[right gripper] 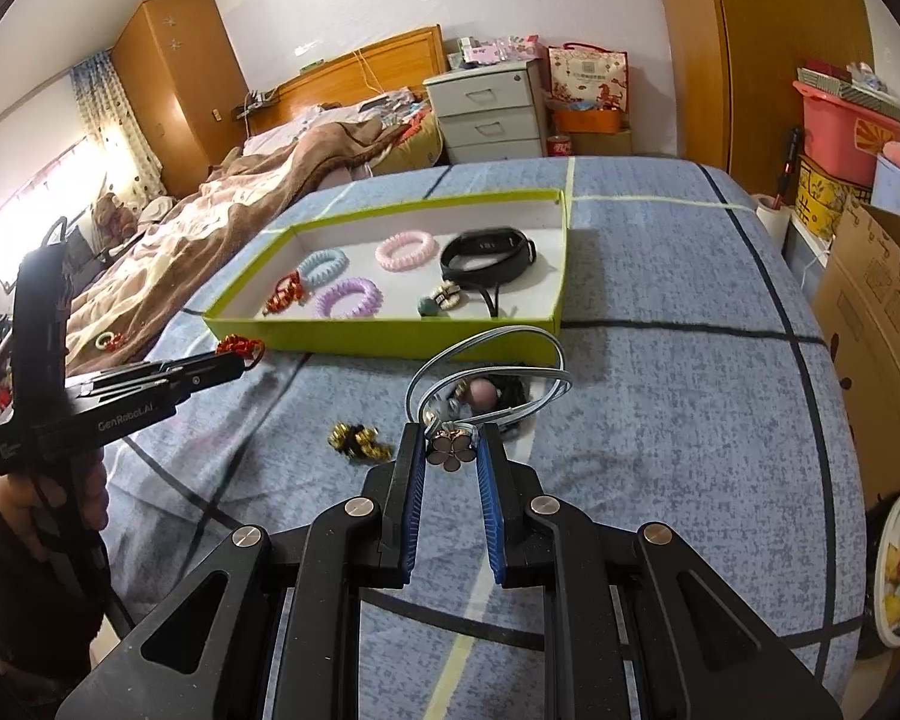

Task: Organize jewelry
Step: 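Grasp the red tassel charm on the table with the left gripper, then drop red tassel into green box with left while right drops grey hair tie there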

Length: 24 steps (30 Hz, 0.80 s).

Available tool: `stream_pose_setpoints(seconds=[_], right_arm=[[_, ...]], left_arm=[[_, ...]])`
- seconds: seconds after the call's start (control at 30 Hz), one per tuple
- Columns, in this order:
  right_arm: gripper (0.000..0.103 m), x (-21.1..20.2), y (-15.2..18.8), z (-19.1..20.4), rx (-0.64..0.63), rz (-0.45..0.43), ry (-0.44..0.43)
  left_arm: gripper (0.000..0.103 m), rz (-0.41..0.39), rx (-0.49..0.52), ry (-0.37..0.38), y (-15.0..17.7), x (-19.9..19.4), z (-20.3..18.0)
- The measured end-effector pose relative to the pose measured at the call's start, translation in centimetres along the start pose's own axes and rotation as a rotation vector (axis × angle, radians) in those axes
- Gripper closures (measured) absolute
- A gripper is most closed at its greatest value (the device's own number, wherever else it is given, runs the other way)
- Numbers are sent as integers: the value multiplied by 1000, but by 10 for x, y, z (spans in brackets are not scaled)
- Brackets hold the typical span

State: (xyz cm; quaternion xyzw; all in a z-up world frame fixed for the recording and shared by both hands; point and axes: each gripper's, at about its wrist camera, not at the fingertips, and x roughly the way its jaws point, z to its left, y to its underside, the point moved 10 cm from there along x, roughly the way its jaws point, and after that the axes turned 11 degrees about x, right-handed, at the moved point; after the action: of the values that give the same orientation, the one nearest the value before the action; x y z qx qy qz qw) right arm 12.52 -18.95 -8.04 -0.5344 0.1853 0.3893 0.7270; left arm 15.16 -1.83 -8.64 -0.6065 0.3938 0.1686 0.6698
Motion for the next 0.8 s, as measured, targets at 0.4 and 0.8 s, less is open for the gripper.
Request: stream_pose_setpoints(seconds=[0.4, 0.8], right_arm=[[85, 15, -48, 34, -54, -39, -24], [85, 76, -91, 47, -95, 13, -7]], left_arm=[[88, -66, 6, -11, -45, -11, 18], [88, -48, -4, -14, -82, 23, 44]])
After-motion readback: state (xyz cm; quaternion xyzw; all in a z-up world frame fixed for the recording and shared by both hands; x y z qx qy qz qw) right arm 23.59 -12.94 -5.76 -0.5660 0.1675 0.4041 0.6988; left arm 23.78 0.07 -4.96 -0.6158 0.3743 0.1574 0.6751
